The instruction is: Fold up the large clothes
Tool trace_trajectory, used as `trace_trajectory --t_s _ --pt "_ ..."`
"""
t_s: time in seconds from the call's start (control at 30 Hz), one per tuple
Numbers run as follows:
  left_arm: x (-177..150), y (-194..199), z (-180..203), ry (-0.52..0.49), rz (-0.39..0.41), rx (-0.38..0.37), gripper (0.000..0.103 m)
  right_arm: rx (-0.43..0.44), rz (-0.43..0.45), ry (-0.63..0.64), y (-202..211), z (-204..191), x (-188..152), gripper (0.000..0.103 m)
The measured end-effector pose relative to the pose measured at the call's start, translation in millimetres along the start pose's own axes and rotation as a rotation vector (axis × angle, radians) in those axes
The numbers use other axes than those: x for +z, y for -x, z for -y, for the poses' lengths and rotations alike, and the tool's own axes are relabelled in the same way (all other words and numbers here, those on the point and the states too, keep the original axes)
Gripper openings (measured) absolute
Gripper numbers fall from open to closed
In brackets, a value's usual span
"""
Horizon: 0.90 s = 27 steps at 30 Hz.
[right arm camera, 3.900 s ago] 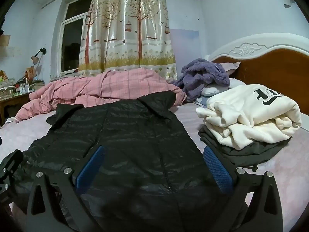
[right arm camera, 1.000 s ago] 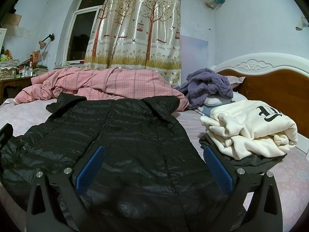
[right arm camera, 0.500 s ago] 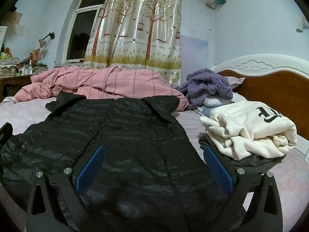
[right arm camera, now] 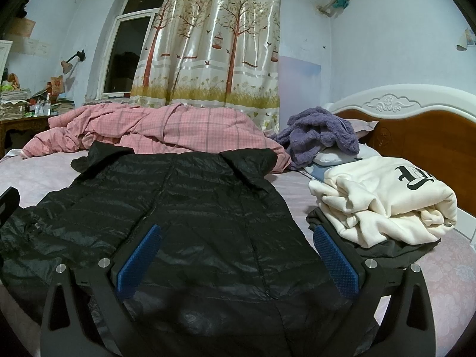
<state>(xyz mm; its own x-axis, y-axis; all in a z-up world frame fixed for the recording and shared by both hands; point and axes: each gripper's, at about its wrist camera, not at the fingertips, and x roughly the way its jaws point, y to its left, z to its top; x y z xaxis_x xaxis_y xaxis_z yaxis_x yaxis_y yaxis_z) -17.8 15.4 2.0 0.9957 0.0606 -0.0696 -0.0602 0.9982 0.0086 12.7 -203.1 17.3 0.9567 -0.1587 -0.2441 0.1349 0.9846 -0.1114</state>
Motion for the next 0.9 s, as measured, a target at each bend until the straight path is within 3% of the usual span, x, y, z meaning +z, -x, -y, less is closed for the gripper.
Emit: trace_trajectory --t_s 0.13,0.4,0.57,0.67,0.9 --pt "-1 3 -1 0.004 0.018 0.0 0.103 0.002 0.008 -0.005 -1 3 1 0.102" --pt "0 -2 -12 0.052 -0.022 0.023 0.103 0.022 0.03 -0.025 0 14 2 0.102" --pt "0 -11 -19 0.082 -0.074 0.097 0.103 0.002 0.011 -0.017 3 13 -1 0.102" --pt "-2 -15 -25 0.113 -0.098 0.07 0.103 -0.08 0.017 -0.016 6 16 -1 0.103" --pt "-3 -22 -34 0.149 -0.161 0.009 0.103 -0.044 -0.008 -0.025 3 23 -1 0.102"
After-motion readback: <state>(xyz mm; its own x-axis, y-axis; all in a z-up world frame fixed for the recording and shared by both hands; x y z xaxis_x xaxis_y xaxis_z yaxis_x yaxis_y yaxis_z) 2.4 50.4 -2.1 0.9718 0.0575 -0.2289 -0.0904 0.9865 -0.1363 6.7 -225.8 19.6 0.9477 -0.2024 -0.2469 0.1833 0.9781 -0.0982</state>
